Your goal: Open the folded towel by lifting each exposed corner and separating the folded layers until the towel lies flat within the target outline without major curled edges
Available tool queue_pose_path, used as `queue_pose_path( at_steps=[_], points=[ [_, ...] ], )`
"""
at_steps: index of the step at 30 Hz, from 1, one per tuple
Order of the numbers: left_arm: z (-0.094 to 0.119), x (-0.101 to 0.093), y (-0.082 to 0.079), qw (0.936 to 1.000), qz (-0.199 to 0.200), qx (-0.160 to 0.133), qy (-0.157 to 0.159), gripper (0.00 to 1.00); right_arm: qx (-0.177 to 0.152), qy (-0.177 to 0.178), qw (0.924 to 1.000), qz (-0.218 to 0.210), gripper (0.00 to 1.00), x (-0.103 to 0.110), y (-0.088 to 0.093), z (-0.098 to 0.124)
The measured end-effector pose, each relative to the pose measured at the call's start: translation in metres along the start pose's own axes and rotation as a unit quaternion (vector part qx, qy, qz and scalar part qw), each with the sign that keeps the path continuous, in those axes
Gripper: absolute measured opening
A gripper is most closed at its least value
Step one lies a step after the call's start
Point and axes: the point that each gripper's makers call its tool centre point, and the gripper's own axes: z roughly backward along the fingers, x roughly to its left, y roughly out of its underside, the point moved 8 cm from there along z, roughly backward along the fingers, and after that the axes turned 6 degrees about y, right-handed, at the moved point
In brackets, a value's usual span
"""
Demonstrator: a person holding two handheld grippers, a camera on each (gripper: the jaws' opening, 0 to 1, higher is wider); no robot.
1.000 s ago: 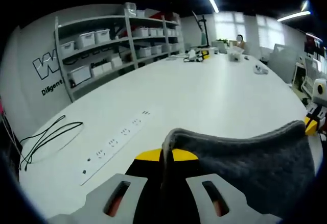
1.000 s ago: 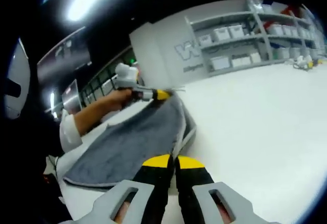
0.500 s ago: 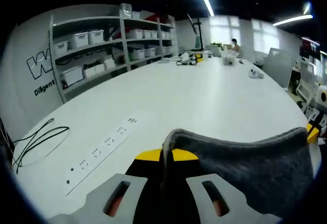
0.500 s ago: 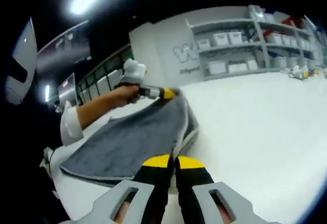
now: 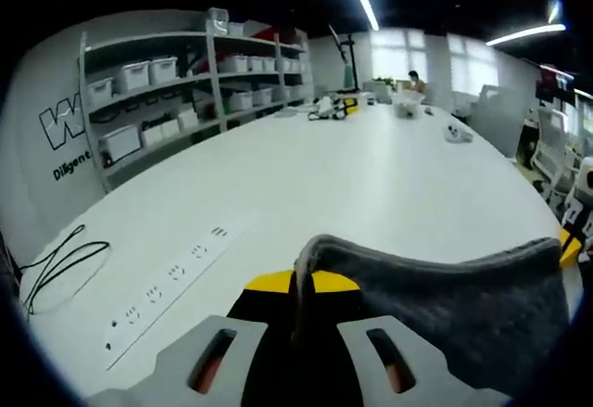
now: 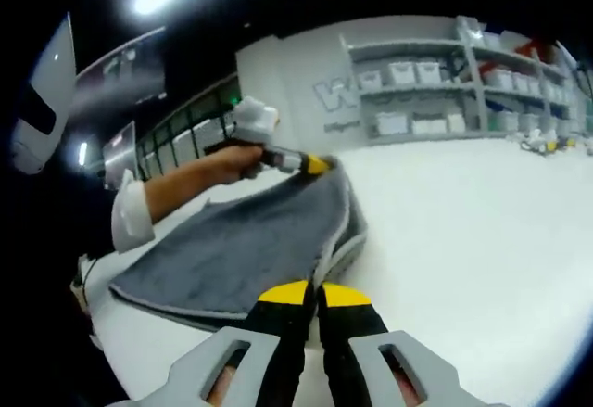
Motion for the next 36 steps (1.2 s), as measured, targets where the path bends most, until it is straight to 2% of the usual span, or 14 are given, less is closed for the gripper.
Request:
queue_pose_path(
  at_steps=[9, 14, 20, 27, 36],
  points=[
    [-0.015, -0.007, -0.005, 1.0000, 0.002, 0.000, 0.009, 0.04, 0.005, 0.000, 0.9999, 0.013, 0.00, -0.002, 0.001, 0.006],
    [-0.025, -0.013, -0.007, 0.9999, -0.012, 0.007, 0.008, 0.04, 0.005, 0.001, 0.9999, 0.016, 0.00, -0.003, 0.003, 0.008],
    [-0.039, -0.019, -0.009, 0.9996, -0.018, 0.018, 0.007, 0.04, 0.005, 0.000, 0.9999, 0.012, 0.00, -0.006, 0.005, 0.011],
    [-0.051, -0.025, -0.013, 0.9996, -0.018, 0.017, 0.016, 0.04, 0.004, -0.003, 0.9999, 0.009, 0.00, -0.010, 0.007, 0.015],
    [-0.064, -0.029, -0.010, 0.9994, -0.017, 0.022, 0.021, 0.04, 0.003, -0.005, 0.9998, 0.020, 0.00, -0.014, 0.008, 0.016]
  ],
)
